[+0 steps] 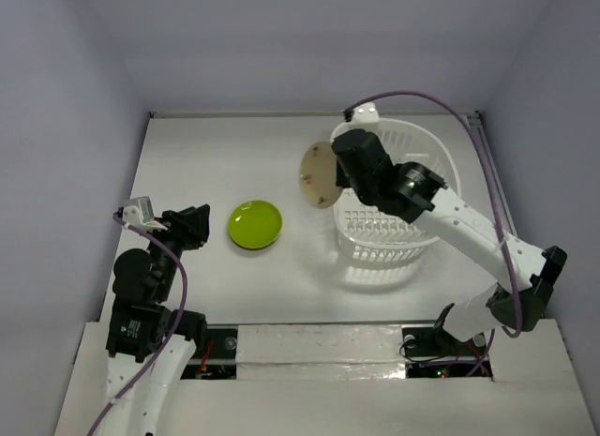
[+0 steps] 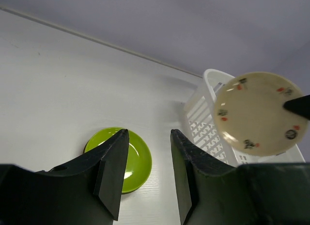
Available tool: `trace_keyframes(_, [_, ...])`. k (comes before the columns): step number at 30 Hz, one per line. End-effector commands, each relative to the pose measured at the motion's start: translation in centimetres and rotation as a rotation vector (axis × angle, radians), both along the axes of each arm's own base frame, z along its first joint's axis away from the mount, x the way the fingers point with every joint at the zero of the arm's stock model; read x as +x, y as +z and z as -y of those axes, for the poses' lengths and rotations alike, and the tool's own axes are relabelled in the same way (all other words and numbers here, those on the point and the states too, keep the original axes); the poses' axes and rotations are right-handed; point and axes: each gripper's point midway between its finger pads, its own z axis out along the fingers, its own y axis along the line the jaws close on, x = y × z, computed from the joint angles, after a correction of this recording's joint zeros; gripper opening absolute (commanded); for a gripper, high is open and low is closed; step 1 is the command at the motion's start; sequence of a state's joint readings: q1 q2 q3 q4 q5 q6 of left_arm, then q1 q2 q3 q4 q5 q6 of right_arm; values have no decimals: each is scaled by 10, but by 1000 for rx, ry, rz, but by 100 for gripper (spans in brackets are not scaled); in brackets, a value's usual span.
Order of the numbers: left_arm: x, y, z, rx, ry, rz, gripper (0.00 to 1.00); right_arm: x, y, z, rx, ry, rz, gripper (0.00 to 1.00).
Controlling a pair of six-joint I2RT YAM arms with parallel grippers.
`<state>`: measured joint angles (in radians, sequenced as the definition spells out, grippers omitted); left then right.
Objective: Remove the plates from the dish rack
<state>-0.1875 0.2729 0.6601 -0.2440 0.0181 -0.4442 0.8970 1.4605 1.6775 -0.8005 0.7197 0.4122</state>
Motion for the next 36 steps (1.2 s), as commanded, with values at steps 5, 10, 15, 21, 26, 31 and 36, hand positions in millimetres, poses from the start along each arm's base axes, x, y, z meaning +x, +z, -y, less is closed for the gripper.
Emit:
trace_keyframes(5, [5, 7, 1, -8, 0, 23, 37, 8, -41, -160, 376, 369, -83, 0])
trace_keyframes(10, [5, 7, 1, -6, -3, 23, 37, 21, -77, -196, 421, 386, -142, 0])
trace_keyframes(15, [5, 8, 2, -5, -6, 25, 37, 27, -136, -217, 420, 367, -240, 0])
trace_keyframes(21, [4, 8, 2, -7, -6, 26, 37, 27, -178, -222, 417, 340, -297, 8])
trace_keyframes(26, [4, 9, 1, -8, -5, 31, 38, 23, -201, -211, 364, 311, -339, 47])
trace_keyframes(31, [4, 10, 1, -9, -2, 32, 38, 12, -197, -205, 335, 335, -339, 83])
trace_keyframes(36, [4, 9, -2, -8, 14, 31, 38, 1, -176, -195, 247, 343, -309, 98])
